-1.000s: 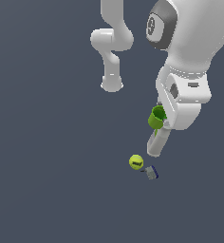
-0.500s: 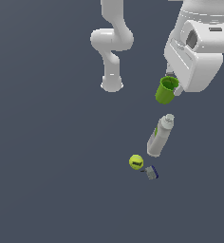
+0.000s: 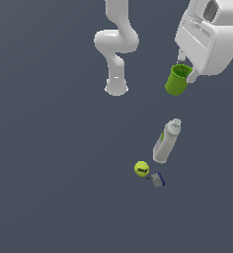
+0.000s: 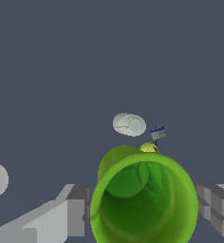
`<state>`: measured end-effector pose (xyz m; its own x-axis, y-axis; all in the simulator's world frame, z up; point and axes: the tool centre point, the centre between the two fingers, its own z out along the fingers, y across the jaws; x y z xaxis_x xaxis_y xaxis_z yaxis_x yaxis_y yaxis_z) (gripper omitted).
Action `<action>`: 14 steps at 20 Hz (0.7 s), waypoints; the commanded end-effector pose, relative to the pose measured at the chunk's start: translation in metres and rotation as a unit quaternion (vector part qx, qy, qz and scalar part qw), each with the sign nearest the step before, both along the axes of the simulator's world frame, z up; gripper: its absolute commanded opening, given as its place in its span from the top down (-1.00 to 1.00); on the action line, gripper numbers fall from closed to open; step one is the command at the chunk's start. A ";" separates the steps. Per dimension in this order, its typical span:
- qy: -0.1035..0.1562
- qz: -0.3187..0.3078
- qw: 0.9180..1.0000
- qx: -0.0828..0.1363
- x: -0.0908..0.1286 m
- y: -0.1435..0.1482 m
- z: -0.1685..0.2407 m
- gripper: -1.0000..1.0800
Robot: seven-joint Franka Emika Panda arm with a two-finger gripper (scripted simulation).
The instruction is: Pick up a designated object from a clutter of objects.
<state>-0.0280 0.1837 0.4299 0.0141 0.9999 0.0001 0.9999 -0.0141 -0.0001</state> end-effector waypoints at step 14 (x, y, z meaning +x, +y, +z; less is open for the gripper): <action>0.000 -0.001 1.000 0.000 0.005 0.002 0.012 1.00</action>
<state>-0.0243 0.1853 0.4376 0.0152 0.9999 -0.0005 0.9999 -0.0152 -0.0029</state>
